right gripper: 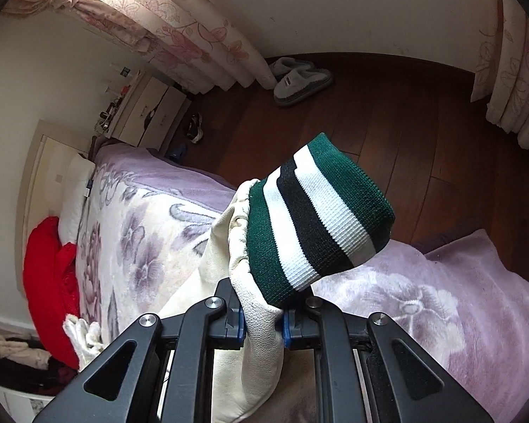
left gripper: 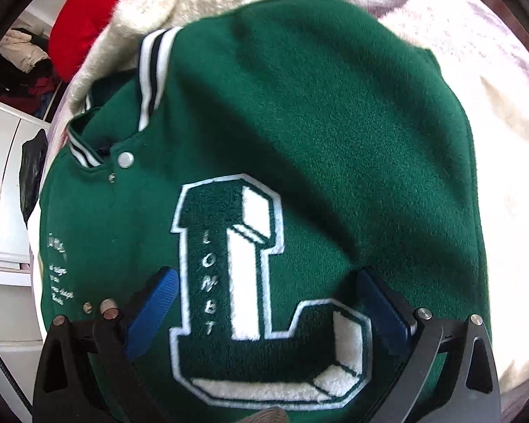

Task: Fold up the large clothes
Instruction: 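Fold the held sleeve across the jacket front with the right gripper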

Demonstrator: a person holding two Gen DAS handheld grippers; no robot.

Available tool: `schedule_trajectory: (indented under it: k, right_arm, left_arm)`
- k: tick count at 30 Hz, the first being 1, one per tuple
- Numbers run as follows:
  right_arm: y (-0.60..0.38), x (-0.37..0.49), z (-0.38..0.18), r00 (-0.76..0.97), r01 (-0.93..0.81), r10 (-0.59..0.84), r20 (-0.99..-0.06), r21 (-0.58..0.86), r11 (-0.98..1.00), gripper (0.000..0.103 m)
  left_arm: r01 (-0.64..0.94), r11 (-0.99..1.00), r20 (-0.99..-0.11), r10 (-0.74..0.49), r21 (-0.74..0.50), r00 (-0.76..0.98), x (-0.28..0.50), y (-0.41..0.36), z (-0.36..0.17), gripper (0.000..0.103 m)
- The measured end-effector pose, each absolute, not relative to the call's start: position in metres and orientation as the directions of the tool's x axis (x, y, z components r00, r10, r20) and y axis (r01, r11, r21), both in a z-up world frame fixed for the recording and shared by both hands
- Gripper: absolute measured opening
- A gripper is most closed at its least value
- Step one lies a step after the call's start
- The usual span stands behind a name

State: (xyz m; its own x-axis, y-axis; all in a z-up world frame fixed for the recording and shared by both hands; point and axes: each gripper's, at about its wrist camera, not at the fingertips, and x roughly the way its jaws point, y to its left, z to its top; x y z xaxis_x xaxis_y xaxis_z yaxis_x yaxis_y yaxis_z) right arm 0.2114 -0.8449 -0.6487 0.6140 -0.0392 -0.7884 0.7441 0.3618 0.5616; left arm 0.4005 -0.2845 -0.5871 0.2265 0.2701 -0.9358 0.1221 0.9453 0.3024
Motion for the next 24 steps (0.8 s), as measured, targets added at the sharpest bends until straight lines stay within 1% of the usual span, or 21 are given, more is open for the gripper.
schedule_trajectory:
  k: [2,7,10,13,15,18,22,24]
  right_arm:
    - [-0.838,0.209,-0.629,0.633,0.726,-0.045,-0.772,0.573,0.38,0.015]
    - [-0.779,0.233,-0.55,0.7,0.628,-0.047,-0.713,0.582,0.516,0.015]
    - [-0.711,0.267,-0.508,0.725,0.538,-0.007,-0.689,0.559,0.631,0.015]
    - [-0.627,0.311,-0.482,0.724,0.425,0.081,-0.685,0.535,0.73,0.015]
    - [-0.568,0.339,-0.478,0.705,0.351,0.131,-0.697,0.503,0.79,0.015]
    - [-0.465,0.38,-0.488,0.646,0.241,0.213,-0.732,0.461,0.854,0.015]
    - [-0.32,0.416,-0.516,0.564,0.094,0.24,-0.79,0.35,0.932,0.014]
    - [-0.245,0.429,-0.535,0.52,0.025,0.239,-0.82,0.294,0.956,0.014]
  left_arm:
    - [0.092,0.955,-0.939,0.257,0.283,0.229,0.394,-0.273,-0.576,0.103]
    - [-0.024,0.97,-0.933,0.238,0.241,0.269,0.37,-0.212,-0.534,0.103]
    - [-0.11,0.968,-0.927,0.249,0.226,0.279,0.354,-0.16,-0.513,0.103]
    - [-0.203,0.952,-0.92,0.28,0.229,0.275,0.343,-0.104,-0.499,0.103]
    - [-0.266,0.936,-0.918,0.3,0.231,0.258,0.332,-0.077,-0.49,0.103]
    - [-0.367,0.9,-0.914,0.332,0.234,0.232,0.308,-0.026,-0.48,0.103]
    - [-0.46,0.844,-0.898,0.396,0.274,0.191,0.269,0.047,-0.474,0.103]
    - [-0.509,0.809,-0.897,0.418,0.295,0.145,0.25,0.089,-0.479,0.103]
